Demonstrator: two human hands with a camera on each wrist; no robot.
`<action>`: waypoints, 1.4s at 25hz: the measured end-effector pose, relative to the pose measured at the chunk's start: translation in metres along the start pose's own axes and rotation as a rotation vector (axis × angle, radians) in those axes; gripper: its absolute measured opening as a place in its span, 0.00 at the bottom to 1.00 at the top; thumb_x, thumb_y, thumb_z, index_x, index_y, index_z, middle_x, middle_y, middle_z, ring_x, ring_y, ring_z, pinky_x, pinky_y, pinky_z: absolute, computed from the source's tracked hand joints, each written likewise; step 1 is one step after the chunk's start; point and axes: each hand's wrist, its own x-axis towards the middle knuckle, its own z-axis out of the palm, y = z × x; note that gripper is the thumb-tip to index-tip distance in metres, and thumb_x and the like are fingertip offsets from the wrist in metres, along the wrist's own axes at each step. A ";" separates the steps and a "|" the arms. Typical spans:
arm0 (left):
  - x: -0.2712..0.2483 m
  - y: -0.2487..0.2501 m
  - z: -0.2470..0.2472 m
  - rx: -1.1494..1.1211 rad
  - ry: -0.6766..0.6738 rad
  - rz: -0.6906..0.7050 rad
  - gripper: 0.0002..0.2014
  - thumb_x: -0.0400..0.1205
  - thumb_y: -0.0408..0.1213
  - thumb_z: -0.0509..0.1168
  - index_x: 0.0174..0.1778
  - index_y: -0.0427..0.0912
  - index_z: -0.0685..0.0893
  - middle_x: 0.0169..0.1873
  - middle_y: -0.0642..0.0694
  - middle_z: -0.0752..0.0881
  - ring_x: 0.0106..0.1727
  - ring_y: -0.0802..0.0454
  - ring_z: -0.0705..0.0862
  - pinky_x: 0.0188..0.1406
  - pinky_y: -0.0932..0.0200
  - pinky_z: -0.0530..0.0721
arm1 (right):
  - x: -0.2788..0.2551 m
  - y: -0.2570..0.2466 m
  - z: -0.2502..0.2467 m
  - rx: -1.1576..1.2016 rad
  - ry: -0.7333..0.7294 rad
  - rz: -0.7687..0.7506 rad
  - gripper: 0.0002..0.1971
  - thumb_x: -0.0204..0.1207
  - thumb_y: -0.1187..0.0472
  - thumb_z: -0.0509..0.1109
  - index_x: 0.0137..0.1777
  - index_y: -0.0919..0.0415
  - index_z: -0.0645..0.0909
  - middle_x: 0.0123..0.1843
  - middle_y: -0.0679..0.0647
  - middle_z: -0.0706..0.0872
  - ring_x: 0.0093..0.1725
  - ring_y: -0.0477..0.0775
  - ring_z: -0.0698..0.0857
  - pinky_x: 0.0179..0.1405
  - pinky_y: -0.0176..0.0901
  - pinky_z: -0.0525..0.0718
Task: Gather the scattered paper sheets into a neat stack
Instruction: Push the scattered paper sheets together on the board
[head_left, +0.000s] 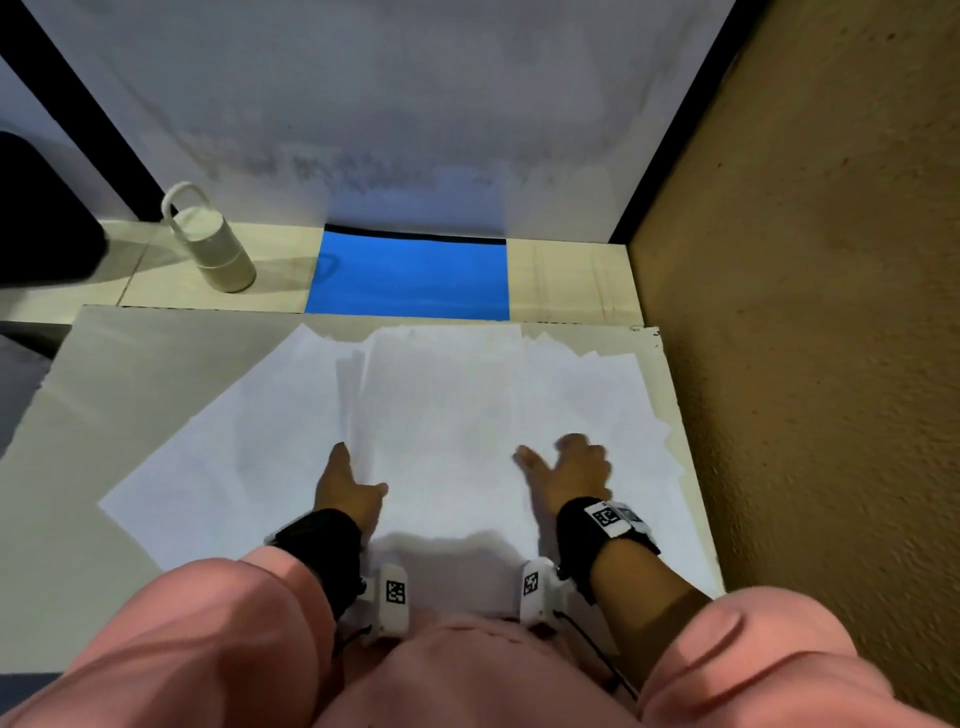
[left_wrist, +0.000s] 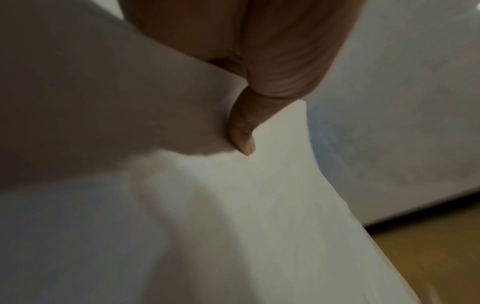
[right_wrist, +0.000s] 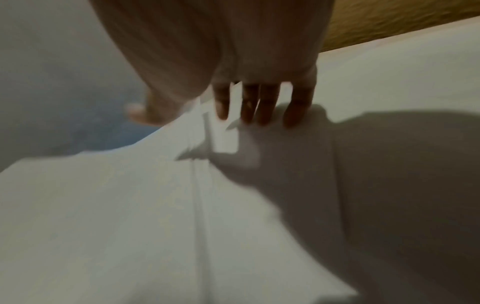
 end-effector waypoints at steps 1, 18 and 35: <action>0.005 -0.004 -0.007 -0.017 0.032 -0.021 0.37 0.76 0.26 0.68 0.79 0.34 0.59 0.76 0.33 0.70 0.74 0.36 0.72 0.73 0.52 0.69 | 0.002 0.005 -0.012 0.016 0.101 0.102 0.32 0.65 0.36 0.72 0.63 0.54 0.71 0.66 0.58 0.71 0.68 0.64 0.70 0.64 0.65 0.75; 0.007 -0.025 -0.027 -0.096 0.058 -0.147 0.30 0.82 0.36 0.62 0.79 0.32 0.61 0.79 0.36 0.67 0.78 0.40 0.68 0.77 0.54 0.65 | -0.017 0.005 0.011 0.411 -0.378 0.198 0.19 0.65 0.70 0.75 0.57 0.72 0.82 0.49 0.70 0.88 0.45 0.66 0.88 0.46 0.54 0.87; 0.008 -0.033 -0.025 0.049 0.079 -0.122 0.17 0.78 0.28 0.64 0.63 0.28 0.80 0.60 0.28 0.84 0.60 0.33 0.83 0.53 0.53 0.77 | 0.004 -0.005 0.013 0.382 -0.205 0.197 0.07 0.80 0.64 0.63 0.49 0.68 0.79 0.45 0.65 0.82 0.42 0.63 0.81 0.33 0.36 0.83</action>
